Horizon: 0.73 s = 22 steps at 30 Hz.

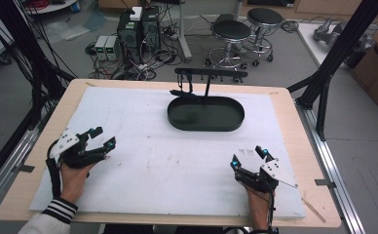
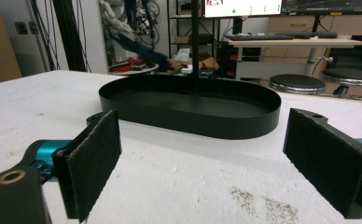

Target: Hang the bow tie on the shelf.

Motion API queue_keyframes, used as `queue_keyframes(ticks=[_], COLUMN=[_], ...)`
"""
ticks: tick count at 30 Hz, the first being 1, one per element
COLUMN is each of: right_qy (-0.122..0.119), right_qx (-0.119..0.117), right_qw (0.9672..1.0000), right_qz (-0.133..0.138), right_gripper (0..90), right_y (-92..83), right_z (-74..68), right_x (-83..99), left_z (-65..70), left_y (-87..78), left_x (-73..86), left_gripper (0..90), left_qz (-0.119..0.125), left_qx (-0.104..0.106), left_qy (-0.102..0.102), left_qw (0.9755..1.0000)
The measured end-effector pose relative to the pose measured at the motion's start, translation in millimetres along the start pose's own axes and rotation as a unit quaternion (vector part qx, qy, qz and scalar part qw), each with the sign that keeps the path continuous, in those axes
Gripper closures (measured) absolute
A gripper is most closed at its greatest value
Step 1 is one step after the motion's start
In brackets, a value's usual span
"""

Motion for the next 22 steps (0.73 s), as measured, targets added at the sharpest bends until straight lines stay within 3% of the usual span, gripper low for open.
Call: queue_keyframes(ticks=[6, 10, 13, 18, 22], right_qy=[-0.003, -0.005, -0.005, -0.005, 0.000], right_qx=[0.000, 0.001, 0.001, 0.000, 0.001], right_qw=[1.0000, 1.0000, 1.0000, 1.0000, 1.0000], right_qz=[0.005, 0.006, 0.006, 0.005, 0.005], right_gripper=[10.3, 10.3, 10.3, 10.3, 10.3], right_y=[-0.8, -0.8, -0.8, -1.0, -0.9], right_z=[-0.6, -0.4, -0.4, -0.9, 0.2], right_x=[-0.5, -0.6, -0.6, -0.2, -0.4], left_z=[-2.4, -2.6, 0.3, -3.6, -2.4], left_y=[-18.0, -18.5, -19.5, -20.8, -20.6], left_x=[11.7, 14.1, 14.8, 14.2, 14.6], left_gripper=[29.4, 28.5, 28.3, 26.0, 24.4], left_qz=[0.021, 0.024, 0.030, 0.037, 0.035], left_qx=[-0.003, -0.001, -0.003, -0.001, -0.001], left_qy=[-0.004, -0.002, 0.011, -0.011, -0.005], left_qw=[0.9998, 0.9997, 0.9995, 0.9993, 0.9994])
Point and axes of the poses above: each handheld gripper's, and its own axes: y roughly forward along the jaws, x roughly out of its underside, z roughly to its right, the point moved 8 cm from there along y, roughly forward along the jaws, and after that the axes turned 2 degrees about z, right-handed, at the moved point
